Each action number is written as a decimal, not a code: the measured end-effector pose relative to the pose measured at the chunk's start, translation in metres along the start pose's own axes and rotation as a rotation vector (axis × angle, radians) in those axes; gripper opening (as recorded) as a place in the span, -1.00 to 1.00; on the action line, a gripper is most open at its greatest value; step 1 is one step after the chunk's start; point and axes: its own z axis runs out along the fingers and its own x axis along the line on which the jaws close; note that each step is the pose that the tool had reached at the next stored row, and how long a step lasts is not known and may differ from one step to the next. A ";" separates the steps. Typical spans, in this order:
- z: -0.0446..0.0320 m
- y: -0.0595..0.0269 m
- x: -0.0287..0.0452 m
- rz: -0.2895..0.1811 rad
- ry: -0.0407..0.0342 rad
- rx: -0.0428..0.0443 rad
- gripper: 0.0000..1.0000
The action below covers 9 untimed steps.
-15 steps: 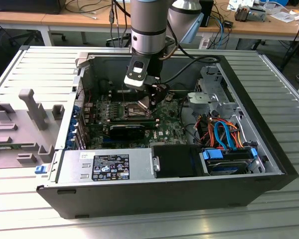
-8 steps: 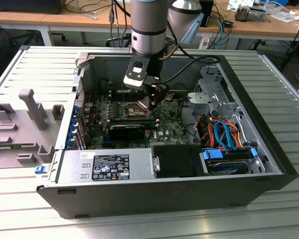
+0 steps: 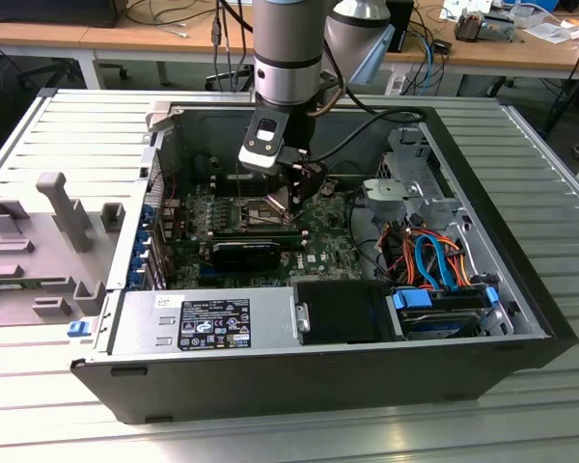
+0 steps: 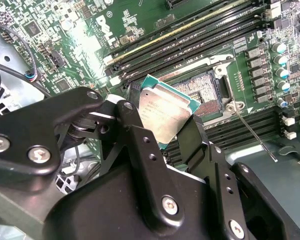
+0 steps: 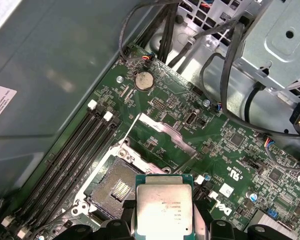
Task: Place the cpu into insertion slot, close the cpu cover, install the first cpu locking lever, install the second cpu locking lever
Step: 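Place the cpu into insertion slot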
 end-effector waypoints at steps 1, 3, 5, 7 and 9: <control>0.0000 0.0000 0.0000 0.001 0.0000 0.0000 0.08; 0.0000 0.0000 0.0000 0.004 0.0000 0.0001 0.08; 0.0000 0.0000 0.0000 0.007 -0.0001 0.0002 0.08; 0.0000 0.0000 0.0000 0.010 -0.0001 0.0003 0.08; 0.0000 0.0000 0.0000 0.014 -0.0002 0.0005 0.08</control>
